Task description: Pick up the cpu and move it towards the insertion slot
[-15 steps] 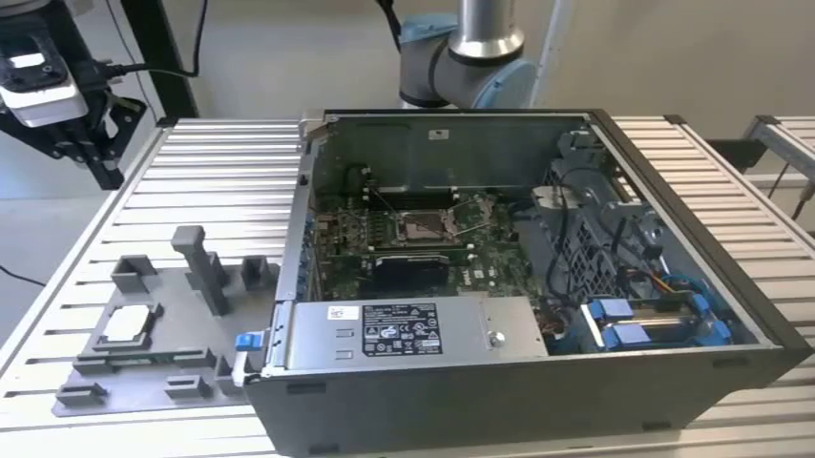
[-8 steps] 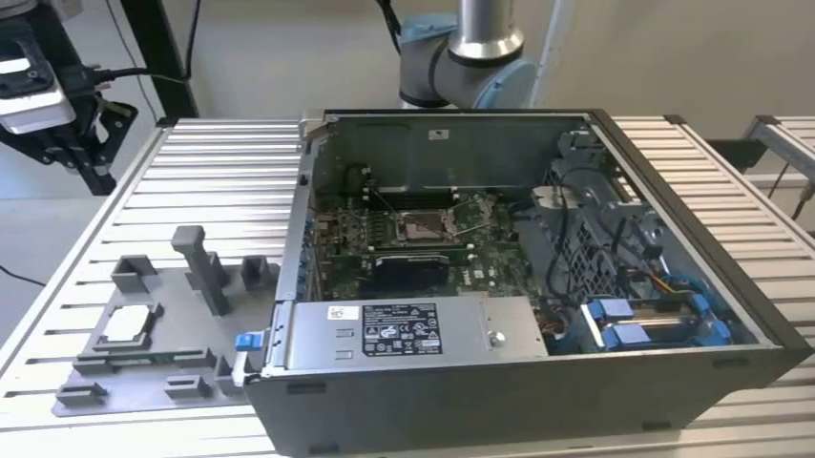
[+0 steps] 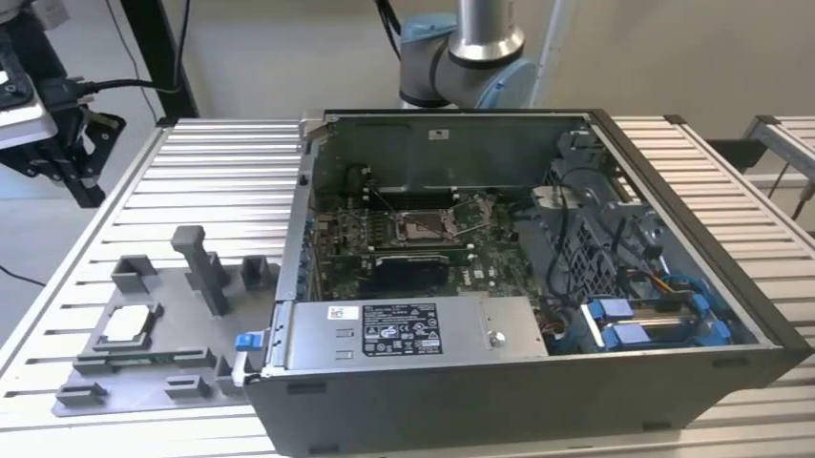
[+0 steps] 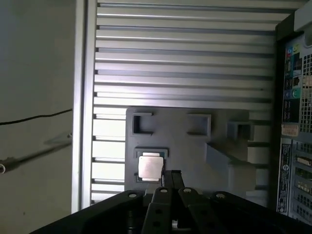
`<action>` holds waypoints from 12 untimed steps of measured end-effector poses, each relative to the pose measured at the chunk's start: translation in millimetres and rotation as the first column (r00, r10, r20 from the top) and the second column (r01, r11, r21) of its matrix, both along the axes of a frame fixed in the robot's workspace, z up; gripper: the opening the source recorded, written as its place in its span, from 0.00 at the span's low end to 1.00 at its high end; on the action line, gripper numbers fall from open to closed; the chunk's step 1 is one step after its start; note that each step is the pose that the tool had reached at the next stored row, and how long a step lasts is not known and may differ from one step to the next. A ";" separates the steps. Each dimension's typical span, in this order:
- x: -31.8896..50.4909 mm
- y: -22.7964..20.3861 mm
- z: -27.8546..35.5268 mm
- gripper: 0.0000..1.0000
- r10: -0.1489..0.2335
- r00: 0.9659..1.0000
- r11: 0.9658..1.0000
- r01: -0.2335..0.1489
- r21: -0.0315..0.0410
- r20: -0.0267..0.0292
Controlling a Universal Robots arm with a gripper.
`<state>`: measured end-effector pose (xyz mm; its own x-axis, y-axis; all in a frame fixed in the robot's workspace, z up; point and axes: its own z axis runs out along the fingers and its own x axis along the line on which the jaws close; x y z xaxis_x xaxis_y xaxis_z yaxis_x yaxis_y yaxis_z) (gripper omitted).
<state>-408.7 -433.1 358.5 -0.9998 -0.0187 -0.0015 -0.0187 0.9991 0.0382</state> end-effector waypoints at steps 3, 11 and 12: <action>-2.6 -4.3 -0.5 0.00 0.000 1.000 1.000 0.000 0.000 0.000; -3.2 -5.2 -0.7 0.00 0.000 1.000 1.000 0.000 0.000 0.000; -3.3 -5.3 -0.7 0.00 0.000 1.000 1.000 0.000 0.000 0.000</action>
